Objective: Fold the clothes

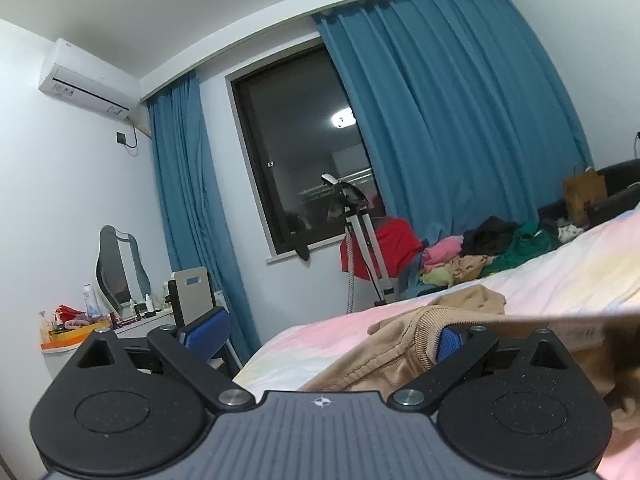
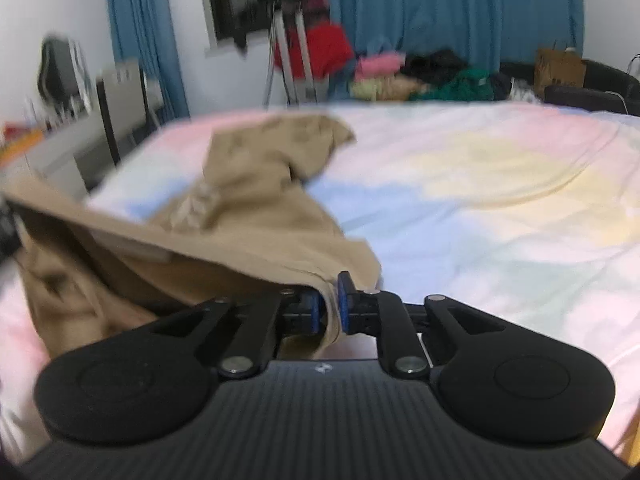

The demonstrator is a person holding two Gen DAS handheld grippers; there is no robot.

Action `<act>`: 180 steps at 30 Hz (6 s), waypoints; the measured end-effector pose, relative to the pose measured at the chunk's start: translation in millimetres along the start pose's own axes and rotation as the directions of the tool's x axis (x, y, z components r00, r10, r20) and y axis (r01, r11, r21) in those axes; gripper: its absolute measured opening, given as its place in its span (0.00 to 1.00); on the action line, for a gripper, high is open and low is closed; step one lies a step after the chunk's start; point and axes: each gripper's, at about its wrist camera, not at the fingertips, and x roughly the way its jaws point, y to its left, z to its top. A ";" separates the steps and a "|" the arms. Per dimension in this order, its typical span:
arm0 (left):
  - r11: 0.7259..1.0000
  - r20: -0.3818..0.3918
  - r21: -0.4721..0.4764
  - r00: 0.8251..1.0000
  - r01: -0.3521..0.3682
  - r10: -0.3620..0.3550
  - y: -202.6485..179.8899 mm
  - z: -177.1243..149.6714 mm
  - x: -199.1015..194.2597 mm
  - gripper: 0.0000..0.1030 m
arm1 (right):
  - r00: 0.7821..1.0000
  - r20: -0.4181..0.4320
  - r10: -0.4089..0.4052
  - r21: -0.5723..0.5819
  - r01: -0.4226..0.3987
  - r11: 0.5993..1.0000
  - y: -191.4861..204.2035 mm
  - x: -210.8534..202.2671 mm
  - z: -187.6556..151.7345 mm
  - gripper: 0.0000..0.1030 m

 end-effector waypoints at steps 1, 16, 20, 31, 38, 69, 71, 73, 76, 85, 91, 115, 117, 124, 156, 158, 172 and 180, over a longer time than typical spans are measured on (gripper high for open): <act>1.000 -0.011 -0.002 1.000 0.016 -0.016 0.1 0.2 0.8 0.98 | 0.999 -0.030 -0.012 -0.023 0.012 1.000 2.3 4.9 -2.6 0.17; 0.984 -0.311 0.125 0.947 0.129 -0.084 -15.6 -39.2 14.6 0.97 | 0.933 0.330 -0.142 0.212 0.073 0.975 -30.3 -43.5 5.7 0.18; 0.999 -0.276 0.041 0.961 0.028 -0.015 0.1 -33.0 24.5 0.98 | 0.967 0.208 -0.144 0.140 0.117 0.983 -26.5 -24.0 5.8 0.24; 0.981 -0.182 -0.108 0.973 -0.164 0.143 48.3 -2.3 2.1 1.00 | 0.995 0.056 -0.088 0.055 0.085 0.995 -3.7 -3.1 -9.2 0.51; 0.949 -0.005 -0.207 0.970 -0.239 0.244 83.3 87.6 -33.5 1.00 | 0.864 0.451 -0.224 0.278 0.102 0.955 11.6 -109.3 66.3 0.71; 0.955 0.011 -0.286 0.997 -0.074 0.081 225.4 374.6 92.3 1.00 | 0.765 0.616 -0.188 0.082 0.175 0.981 64.5 -263.5 348.8 0.73; 0.959 -0.024 -0.275 0.997 -0.071 0.067 205.2 342.9 138.4 1.00 | 0.788 0.580 -0.206 0.070 0.204 0.976 64.5 -212.4 354.2 0.73; 0.962 -0.060 -0.266 0.997 -0.067 0.053 185.0 310.8 184.9 1.00 | 0.808 0.544 -0.227 0.065 0.229 0.971 59.0 -151.5 357.4 0.73; 0.966 -0.117 -0.255 0.993 -0.047 0.017 145.4 250.1 261.1 1.00 | 0.834 0.489 -0.257 0.069 0.256 0.964 45.7 -55.6 357.3 0.72; 0.989 -0.430 -0.100 0.892 0.105 -0.138 -0.5 40.0 478.0 1.00 | 0.942 0.117 -0.314 -0.003 0.316 0.949 -11.7 255.5 307.8 0.71; 0.964 -0.745 -0.031 0.636 0.265 -0.199 -56.9 -52.0 553.6 0.96 | 0.935 -0.209 -0.287 -0.276 0.225 0.934 -3.6 376.0 293.0 0.71; 0.932 -0.485 -0.286 0.805 0.224 -0.342 0.4 39.2 334.0 1.00 | 0.992 0.121 0.036 0.103 -0.048 0.993 -15.2 179.2 228.6 0.72; 0.929 -0.453 -0.307 0.827 0.206 -0.333 13.2 46.1 283.6 1.00 | 0.984 0.176 0.023 0.088 -0.039 0.995 -13.5 133.9 200.4 0.72; 0.944 -0.379 -0.262 0.878 0.202 -0.293 44.7 29.3 121.4 1.00 | 0.971 0.231 0.066 0.093 -0.089 0.992 -14.6 -1.1 107.1 0.72; 0.982 -0.588 -0.159 0.790 0.100 -0.175 112.2 -105.9 285.3 0.80 | 0.989 0.131 0.072 0.312 -0.110 0.944 -59.1 66.7 28.9 0.85; 0.979 -0.580 -0.170 0.792 0.113 -0.192 107.3 -106.4 293.5 0.79 | 0.989 0.129 0.075 0.360 -0.117 0.926 -65.9 75.4 26.9 0.85; 0.982 -0.577 0.101 0.813 0.158 -0.072 84.8 -83.0 317.1 0.07 | 0.972 0.232 0.038 0.435 -0.139 0.890 -78.1 59.6 25.8 0.85; 0.869 -0.594 0.452 0.795 0.200 0.126 93.5 -85.0 313.3 0.13 | 0.975 0.217 0.042 0.423 -0.133 0.896 -77.0 60.9 27.5 0.85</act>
